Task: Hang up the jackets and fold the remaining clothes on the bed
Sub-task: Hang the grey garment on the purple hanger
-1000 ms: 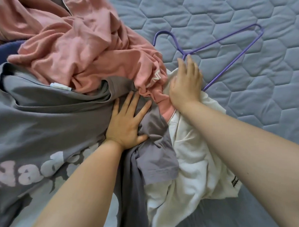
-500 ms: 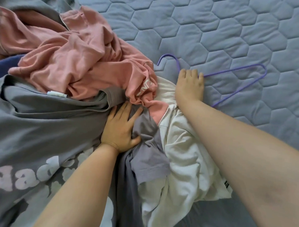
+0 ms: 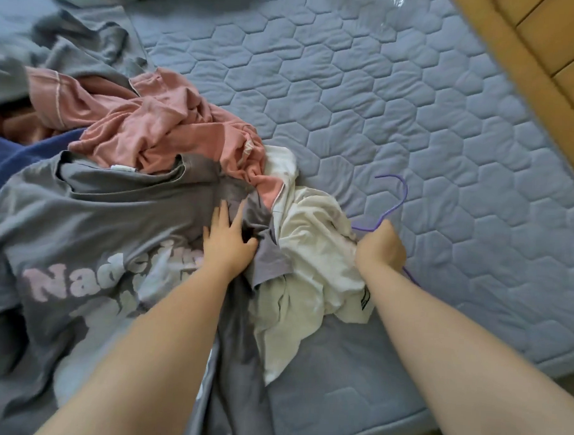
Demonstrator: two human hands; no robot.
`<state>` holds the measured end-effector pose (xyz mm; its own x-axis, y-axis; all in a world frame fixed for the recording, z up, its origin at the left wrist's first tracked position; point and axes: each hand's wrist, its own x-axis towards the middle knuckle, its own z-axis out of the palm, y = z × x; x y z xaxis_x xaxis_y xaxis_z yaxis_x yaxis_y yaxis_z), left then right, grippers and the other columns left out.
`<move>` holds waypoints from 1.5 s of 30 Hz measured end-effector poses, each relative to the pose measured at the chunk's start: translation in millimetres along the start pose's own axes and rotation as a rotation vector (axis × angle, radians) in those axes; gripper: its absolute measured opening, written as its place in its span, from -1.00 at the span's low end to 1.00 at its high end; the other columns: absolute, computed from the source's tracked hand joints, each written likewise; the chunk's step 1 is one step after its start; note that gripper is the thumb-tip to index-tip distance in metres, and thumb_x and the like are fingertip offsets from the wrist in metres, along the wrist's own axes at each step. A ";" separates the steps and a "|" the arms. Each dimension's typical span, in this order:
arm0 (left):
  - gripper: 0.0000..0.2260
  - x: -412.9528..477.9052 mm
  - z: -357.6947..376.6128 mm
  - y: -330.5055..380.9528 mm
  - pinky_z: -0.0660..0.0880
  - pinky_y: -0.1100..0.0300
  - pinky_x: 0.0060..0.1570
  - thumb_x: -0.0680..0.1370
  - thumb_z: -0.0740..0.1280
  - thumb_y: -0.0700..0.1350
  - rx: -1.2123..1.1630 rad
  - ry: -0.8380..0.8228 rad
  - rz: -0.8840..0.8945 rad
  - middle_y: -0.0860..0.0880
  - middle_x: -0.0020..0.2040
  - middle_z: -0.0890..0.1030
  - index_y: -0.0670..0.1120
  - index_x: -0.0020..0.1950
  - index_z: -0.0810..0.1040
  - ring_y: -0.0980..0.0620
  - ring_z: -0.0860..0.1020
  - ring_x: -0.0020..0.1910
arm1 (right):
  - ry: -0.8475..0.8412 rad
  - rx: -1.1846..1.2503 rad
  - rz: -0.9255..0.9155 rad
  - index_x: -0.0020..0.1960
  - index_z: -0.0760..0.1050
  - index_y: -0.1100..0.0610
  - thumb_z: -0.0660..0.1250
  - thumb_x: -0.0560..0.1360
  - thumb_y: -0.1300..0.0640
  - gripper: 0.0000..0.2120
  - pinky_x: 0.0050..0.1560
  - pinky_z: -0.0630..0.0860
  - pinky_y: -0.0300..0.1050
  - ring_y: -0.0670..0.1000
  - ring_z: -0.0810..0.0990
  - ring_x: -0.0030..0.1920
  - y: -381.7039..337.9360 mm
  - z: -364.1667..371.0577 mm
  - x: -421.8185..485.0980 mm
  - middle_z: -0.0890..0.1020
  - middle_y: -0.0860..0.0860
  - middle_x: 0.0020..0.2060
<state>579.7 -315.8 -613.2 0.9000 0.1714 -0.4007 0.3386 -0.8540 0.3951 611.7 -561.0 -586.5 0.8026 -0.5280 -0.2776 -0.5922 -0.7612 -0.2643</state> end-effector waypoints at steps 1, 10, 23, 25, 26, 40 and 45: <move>-0.32 -14.5 -1.2 3.9 -0.03 -0.06 0.50 0.57 0.24 -0.05 -0.056 -0.039 -0.024 -0.07 0.58 -0.17 0.08 0.57 -0.07 -0.05 -0.15 0.55 | 0.007 0.036 0.018 0.12 0.43 0.22 0.13 0.56 0.29 -0.81 0.08 0.43 0.04 0.24 0.54 0.14 3.7 -11.1 -9.8 0.58 0.21 0.11; -0.45 -118.8 -28.0 6.2 0.10 0.12 0.43 0.57 0.26 -0.11 -0.370 -0.273 -0.160 -0.08 0.58 0.00 -0.01 0.54 0.17 0.01 -0.01 0.55 | 0.092 0.351 -0.039 0.04 0.47 0.12 0.25 0.46 0.21 -0.84 -0.10 0.40 -0.03 0.23 0.57 0.00 10.0 -109.5 -118.8 0.64 0.13 -0.05; -0.51 -161.8 -109.5 -76.3 0.20 0.16 0.37 0.58 0.21 -0.15 -0.202 -0.220 -0.131 -0.07 0.57 0.05 -0.05 0.52 0.24 -0.04 0.14 0.52 | -0.030 0.304 -0.240 0.08 0.53 0.25 0.04 0.64 0.05 -0.63 -0.11 0.34 -0.01 0.28 0.55 0.03 -83.4 -80.6 -215.4 0.63 0.25 -0.02; -0.50 -150.1 -120.9 -98.4 0.16 0.13 0.41 0.58 0.21 -0.15 -0.123 -0.188 -0.102 -0.08 0.57 0.03 -0.05 0.52 0.22 -0.05 0.10 0.53 | -0.043 0.309 -0.296 0.06 0.49 0.23 0.06 0.64 0.05 -0.69 -0.11 0.36 0.02 0.31 0.55 0.01 -101.6 -59.7 -223.3 0.62 0.26 -0.04; -0.49 -143.1 -127.9 -107.9 0.16 0.10 0.42 0.57 0.21 -0.15 -0.103 -0.149 -0.106 -0.08 0.58 0.01 -0.04 0.52 0.22 -0.07 0.11 0.53 | -0.053 0.303 -0.311 0.06 0.47 0.22 0.06 0.64 0.06 -0.71 -0.10 0.36 0.02 0.31 0.55 0.01 -110.6 -50.3 -227.8 0.61 0.27 -0.04; -0.39 -1.6 -186.5 -152.7 0.16 -0.05 0.43 0.61 0.12 -0.17 -0.257 0.083 -0.319 -0.10 0.58 -0.18 0.05 0.58 -0.12 -0.22 0.07 0.52 | -0.188 0.285 -0.278 -0.10 0.49 0.19 0.09 0.60 0.13 -0.75 -0.11 0.40 -0.03 0.24 0.52 -0.02 -155.6 47.3 -249.1 0.61 0.19 -0.07; -0.34 18.3 -188.3 -172.0 0.47 -0.14 0.20 0.63 0.15 0.03 -0.587 0.013 -0.456 -0.13 0.34 0.35 0.02 0.56 -0.22 -0.26 0.49 0.22 | -0.200 0.295 -0.274 -0.35 0.22 0.08 0.12 0.57 0.19 -0.68 -0.19 0.32 -0.08 0.22 0.47 -0.13 -155.3 61.6 -252.1 0.54 0.15 -0.20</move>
<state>589.7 -73.2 -532.8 0.6372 0.4553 -0.6219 0.7669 -0.2947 0.5701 496.9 -286.5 -532.4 0.9201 -0.2171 -0.3261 -0.3784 -0.7077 -0.5967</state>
